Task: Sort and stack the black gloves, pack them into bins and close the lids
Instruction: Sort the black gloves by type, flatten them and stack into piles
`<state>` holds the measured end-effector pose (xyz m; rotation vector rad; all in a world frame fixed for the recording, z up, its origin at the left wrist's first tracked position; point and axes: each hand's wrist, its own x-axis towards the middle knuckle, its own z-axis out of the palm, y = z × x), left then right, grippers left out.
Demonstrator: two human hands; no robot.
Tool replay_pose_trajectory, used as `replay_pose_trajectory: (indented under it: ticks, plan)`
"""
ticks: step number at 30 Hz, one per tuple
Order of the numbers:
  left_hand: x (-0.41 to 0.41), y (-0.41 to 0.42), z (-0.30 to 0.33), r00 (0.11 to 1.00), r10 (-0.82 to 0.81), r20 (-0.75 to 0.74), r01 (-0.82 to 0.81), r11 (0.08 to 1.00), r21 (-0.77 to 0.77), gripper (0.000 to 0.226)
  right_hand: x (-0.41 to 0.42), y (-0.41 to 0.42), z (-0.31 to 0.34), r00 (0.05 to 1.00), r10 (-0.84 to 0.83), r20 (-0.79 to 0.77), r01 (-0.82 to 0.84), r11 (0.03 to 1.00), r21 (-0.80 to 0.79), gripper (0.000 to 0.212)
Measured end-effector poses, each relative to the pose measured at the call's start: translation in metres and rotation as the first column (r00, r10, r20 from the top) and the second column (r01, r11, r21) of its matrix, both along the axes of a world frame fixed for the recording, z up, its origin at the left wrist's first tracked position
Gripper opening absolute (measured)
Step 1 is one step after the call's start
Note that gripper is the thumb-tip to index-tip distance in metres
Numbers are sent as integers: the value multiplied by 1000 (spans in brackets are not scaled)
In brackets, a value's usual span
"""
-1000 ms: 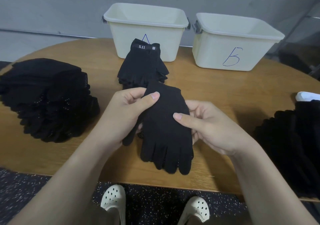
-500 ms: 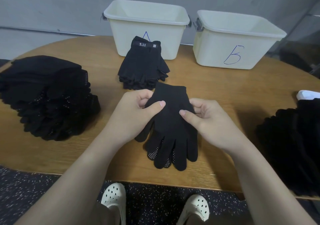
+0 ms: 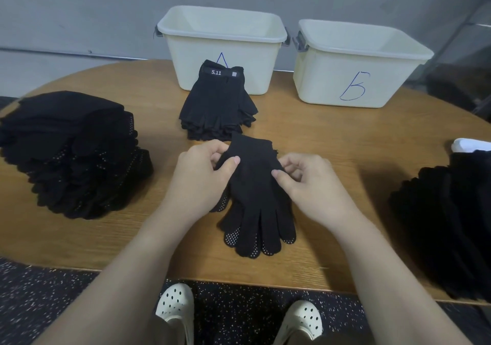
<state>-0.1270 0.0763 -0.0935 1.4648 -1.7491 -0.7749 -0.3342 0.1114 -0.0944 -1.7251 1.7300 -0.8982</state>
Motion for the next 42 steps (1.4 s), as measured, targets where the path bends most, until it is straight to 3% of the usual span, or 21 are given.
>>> replay_pose_trajectory:
  ticks: [12, 19, 28, 33, 37, 42]
  plan:
    - [-3, -13, -10, 989, 67, 134, -68, 998, 4, 13, 4, -7, -2, 987, -107, -117, 107, 994, -8, 9]
    - [-7, -17, -14, 986, 59, 158, -54, 998, -34, 19, 10, -16, -1, 981, -190, -50, 190, 982, 1, 28]
    - [-10, -20, -16, 992, 71, 109, -64, 996, -66, 12, 12, -20, -2, 973, -230, -25, 230, 973, -2, 15]
    - [-12, -20, -16, 992, 64, 113, -57, 997, -60, 3, 10, -17, -3, 951, -267, -159, 266, 964, -26, 16]
    - [-11, -21, -16, 982, 71, 174, -63, 997, -55, 16, 10, -18, -7, 909, -298, -290, 303, 953, -30, 21]
    - [-5, -20, -14, 976, 48, 211, -36, 997, -62, 12, 11, -16, -7, 896, -280, -344, 287, 957, -31, 21]
